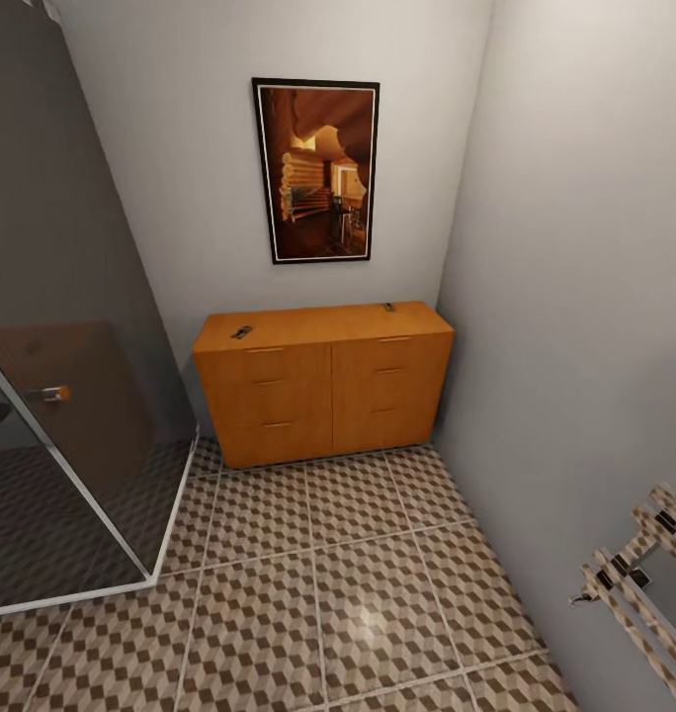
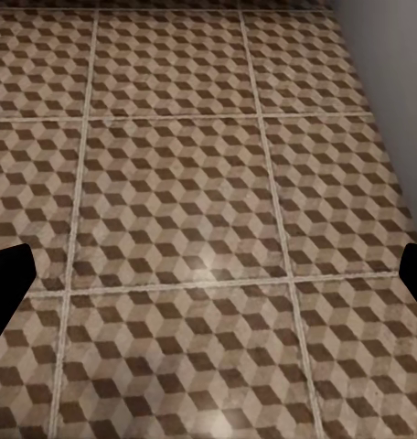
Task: Take the four mousetraps from the cabinet in the bathroom and place them on the bathroom floor. Make sure all four end up on the same floor surface, and ensure that at least two of them are either under or directly next to the same bathroom sink.
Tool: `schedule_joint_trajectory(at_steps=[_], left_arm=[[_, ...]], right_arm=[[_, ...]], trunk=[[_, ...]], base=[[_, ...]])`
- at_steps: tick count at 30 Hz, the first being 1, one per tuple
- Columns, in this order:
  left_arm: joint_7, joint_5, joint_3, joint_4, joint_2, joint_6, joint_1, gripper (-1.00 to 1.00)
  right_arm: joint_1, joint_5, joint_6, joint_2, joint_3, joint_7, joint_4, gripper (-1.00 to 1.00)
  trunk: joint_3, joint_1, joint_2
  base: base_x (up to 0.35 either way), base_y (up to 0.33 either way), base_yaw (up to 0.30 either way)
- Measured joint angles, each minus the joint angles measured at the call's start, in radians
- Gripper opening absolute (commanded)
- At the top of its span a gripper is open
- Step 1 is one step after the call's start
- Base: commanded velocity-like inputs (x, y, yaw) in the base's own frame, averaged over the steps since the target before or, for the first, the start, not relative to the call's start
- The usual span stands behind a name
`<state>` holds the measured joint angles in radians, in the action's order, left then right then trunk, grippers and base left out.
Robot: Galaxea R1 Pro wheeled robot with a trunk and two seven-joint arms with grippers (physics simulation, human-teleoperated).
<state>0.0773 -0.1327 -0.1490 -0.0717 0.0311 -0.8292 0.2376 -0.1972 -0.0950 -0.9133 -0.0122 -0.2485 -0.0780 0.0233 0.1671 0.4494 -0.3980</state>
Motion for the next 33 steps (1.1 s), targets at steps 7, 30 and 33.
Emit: schedule_joint_trajectory(at_steps=[7, 30, 33], left_arm=[[0.000, 0.000, 0.000, 0.000, 0.000, 0.000, 0.000, 1.00], [0.000, 0.000, 0.000, 0.000, 0.000, 0.000, 0.000, 1.00], [0.000, 0.000, 0.000, 0.000, 0.000, 0.000, 0.000, 1.00]], right_arm=[[0.000, 0.000, 0.000, 0.000, 0.000, 0.000, 0.000, 1.00], [0.000, 0.000, 0.000, 0.000, 0.000, 0.000, 0.000, 1.00], [0.000, 0.000, 0.000, 0.000, 0.000, 0.000, 0.000, 1.00]], trunk=[[0.000, 0.000, 0.000], [0.000, 0.000, 0.000], [0.000, 0.000, 0.000]], base=[[0.000, 0.000, 0.000], [0.000, 0.000, 0.000], [0.000, 0.000, 0.000]])
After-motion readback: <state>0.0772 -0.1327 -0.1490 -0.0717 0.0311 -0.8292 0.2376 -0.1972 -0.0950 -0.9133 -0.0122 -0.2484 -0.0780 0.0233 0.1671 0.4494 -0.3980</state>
